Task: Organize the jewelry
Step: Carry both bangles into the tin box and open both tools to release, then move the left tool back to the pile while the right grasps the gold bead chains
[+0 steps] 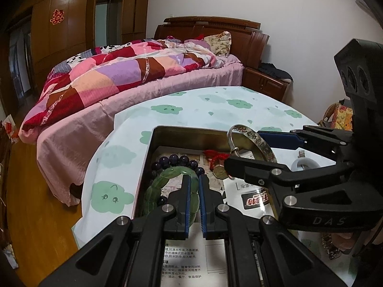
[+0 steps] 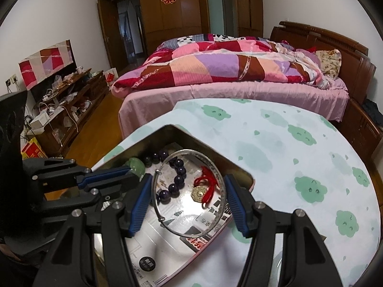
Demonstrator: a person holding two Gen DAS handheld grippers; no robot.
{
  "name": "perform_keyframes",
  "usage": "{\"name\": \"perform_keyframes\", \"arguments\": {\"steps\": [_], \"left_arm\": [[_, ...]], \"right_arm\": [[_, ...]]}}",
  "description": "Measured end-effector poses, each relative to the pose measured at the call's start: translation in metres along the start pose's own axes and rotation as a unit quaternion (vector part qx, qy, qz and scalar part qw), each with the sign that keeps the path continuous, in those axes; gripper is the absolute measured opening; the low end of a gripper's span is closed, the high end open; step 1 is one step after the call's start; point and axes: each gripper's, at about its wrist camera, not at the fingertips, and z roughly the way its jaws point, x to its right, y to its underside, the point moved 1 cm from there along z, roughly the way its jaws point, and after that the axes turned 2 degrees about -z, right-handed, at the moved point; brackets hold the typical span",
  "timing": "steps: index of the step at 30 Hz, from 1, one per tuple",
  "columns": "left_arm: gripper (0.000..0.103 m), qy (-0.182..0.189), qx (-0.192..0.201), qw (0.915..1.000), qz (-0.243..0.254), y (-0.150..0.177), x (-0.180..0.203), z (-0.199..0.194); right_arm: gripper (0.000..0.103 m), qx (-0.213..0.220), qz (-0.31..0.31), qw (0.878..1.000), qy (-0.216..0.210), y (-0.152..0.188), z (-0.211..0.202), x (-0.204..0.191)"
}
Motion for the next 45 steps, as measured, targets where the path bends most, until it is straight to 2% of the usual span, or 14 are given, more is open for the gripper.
{"name": "perform_keyframes", "arguments": {"steps": [12, 27, 28, 30, 32, 34, 39, 45], "left_arm": [[0.006, 0.000, -0.013, 0.9999, -0.001, 0.006, -0.002, 0.010], [0.008, -0.022, -0.009, 0.9996, 0.013, 0.004, 0.003, 0.009], [0.011, -0.024, -0.008, 0.9996, 0.015, 0.004, 0.004, 0.008], [0.025, -0.027, -0.004, 0.9995, 0.018, 0.003, 0.005, 0.005], [0.050, -0.031, 0.007, 0.9993, 0.017, 0.003, 0.005, 0.001], [0.063, -0.035, 0.016, 0.9992, 0.015, 0.003, 0.005, -0.002], [0.066, -0.040, 0.019, 0.9990, 0.010, 0.001, 0.005, -0.005], [0.066, -0.040, 0.018, 0.9990, 0.008, 0.002, 0.012, -0.008]], "right_arm": [[0.063, -0.017, 0.003, 1.000, 0.010, 0.004, 0.012, 0.004], [0.065, -0.021, 0.005, 1.000, 0.011, 0.007, 0.018, 0.007], [0.065, -0.020, 0.006, 1.000, 0.011, 0.007, 0.017, 0.008], [0.066, -0.015, 0.011, 1.000, 0.014, 0.007, 0.013, 0.012], [0.068, -0.010, 0.017, 1.000, 0.019, 0.005, 0.010, 0.016], [0.076, -0.009, 0.030, 0.999, 0.022, 0.005, 0.006, 0.024], [0.079, -0.004, 0.043, 0.999, 0.025, 0.011, -0.011, 0.040], [0.083, -0.009, 0.062, 0.996, 0.057, 0.034, -0.039, 0.071]]}}
